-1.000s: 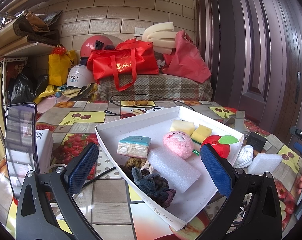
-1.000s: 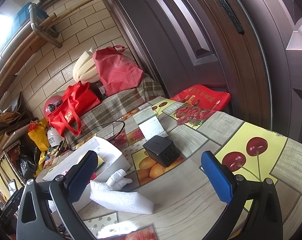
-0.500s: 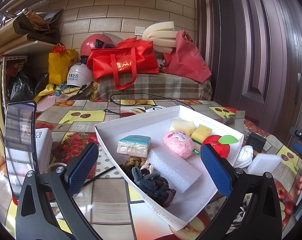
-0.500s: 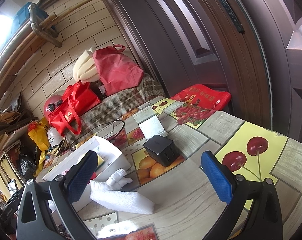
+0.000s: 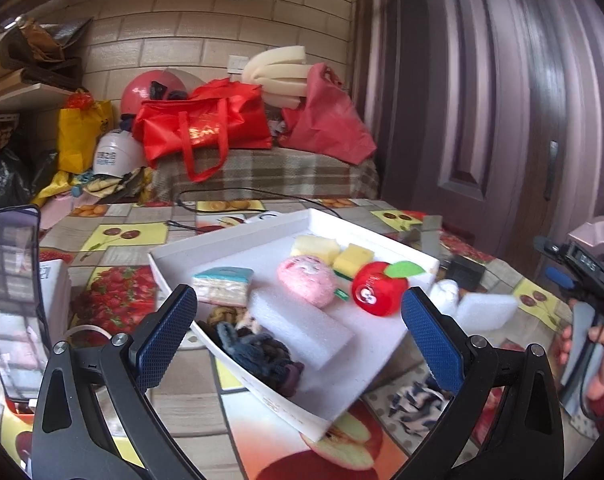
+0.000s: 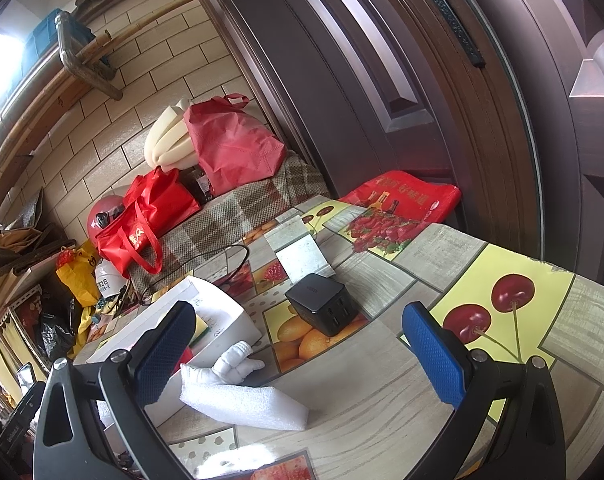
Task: Organize soft objects
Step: 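Grasp yellow tissue pack with left tool while right grasps white foam tube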
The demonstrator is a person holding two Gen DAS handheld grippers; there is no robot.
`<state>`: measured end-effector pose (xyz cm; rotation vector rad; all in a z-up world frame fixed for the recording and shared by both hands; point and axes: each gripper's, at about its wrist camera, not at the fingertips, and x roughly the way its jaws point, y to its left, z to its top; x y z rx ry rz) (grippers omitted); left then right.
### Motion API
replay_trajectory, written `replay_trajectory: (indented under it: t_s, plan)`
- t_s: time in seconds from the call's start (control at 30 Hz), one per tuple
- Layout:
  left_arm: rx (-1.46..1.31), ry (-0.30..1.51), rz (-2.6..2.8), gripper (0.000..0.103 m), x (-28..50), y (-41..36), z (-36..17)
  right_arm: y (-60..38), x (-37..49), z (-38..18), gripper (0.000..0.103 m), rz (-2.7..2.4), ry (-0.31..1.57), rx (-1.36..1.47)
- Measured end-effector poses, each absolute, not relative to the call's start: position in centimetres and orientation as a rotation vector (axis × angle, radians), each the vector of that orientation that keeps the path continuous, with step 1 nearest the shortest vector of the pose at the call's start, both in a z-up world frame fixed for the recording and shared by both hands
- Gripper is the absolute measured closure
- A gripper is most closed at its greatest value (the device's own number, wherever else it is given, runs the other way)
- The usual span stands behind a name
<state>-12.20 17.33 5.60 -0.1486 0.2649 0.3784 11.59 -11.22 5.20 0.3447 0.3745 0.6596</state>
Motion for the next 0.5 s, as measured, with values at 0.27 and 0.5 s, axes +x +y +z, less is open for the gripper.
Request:
replay_trajectory:
  t_s: [0.27,0.5]
  plan:
    - [-0.043,0.557,-0.015,0.0,-14.1,9.3,4.1,-9.3,8.8,8.2,0.0,0.877,0.259,-0.049]
    - [-0.019,0.762,-0.128,0.001,-12.2,4.6,2.2,-4.8,10.4,5.8,0.0,1.004,0.428,-0.373]
